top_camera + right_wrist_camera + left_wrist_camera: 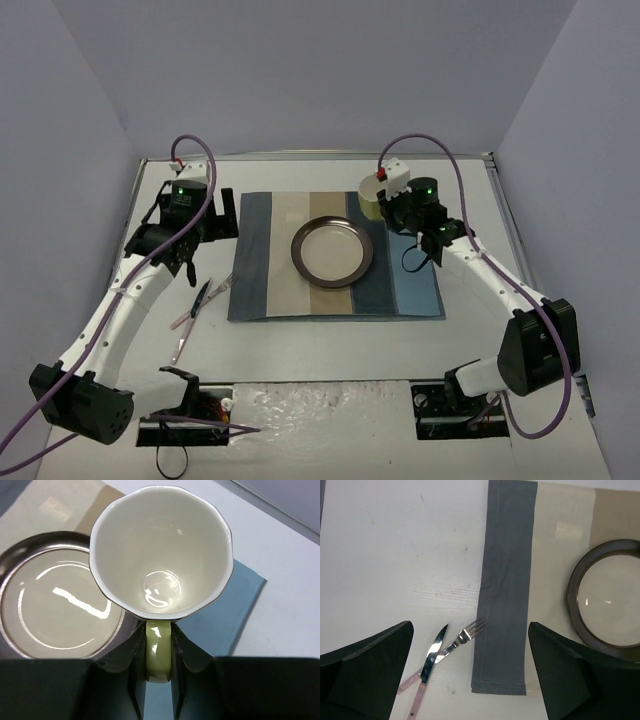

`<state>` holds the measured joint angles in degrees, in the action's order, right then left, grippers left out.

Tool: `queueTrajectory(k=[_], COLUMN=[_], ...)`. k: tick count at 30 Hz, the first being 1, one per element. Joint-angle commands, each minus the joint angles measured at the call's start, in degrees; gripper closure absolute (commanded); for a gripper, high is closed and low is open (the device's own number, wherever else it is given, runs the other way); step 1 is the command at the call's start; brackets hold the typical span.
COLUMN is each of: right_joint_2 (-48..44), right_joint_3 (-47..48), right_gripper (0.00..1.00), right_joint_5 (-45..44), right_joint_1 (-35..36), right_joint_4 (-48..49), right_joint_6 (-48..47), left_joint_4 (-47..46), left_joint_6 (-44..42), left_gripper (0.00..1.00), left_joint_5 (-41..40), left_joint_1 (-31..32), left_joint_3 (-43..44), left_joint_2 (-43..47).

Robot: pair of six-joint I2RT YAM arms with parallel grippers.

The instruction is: Set the dinner table for one person

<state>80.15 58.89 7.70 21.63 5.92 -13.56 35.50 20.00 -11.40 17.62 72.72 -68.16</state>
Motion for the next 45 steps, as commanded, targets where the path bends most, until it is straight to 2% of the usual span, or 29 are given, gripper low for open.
queueTrajectory(k=[1,6,12,19,26,45], right_joint_2=[-1.58,3.61,8.95,14.97,18.39,26.38], right_joint_3=[0.31,1.9,4.92,7.7,8.98,13.89], right_gripper=[1.0,1.0,1.0,1.0,1.0,1.0], right_joint_5=[9.16,12.54,13.9,14.68,16.74,17.54], right_joint_1=[-9.25,-16.15,-19.53,-20.78,-21.36,-22.95], right_joint_4=[13.51,17.43,19.0,20.04,22.99,23.61], right_joint_6=[-1.6,-2.43,-4.29,-6.51,-6.04,-6.84], left_joint_4=[-5.58,-8.07,-10.02,-10.22,-10.28,-10.46], left_joint_6=[-2.68,-4.63,-5.58,-5.52,-5.5,-5.93], left_gripper=[0.03,0.03,0.03,0.03,0.03,0.03], left_joint_5=[1.69,0.36,-3.27,-3.63,-3.63,-3.89], left_joint_1=[-2.29,-3.97,-5.14,-5.14,-5.14,-5.14], left_joint_3=[-7.36,-11.93,-15.91,-16.56,-16.65,-16.91], left_joint_2=[4.96,7.79,9.27,9.54,9.01,7.87])
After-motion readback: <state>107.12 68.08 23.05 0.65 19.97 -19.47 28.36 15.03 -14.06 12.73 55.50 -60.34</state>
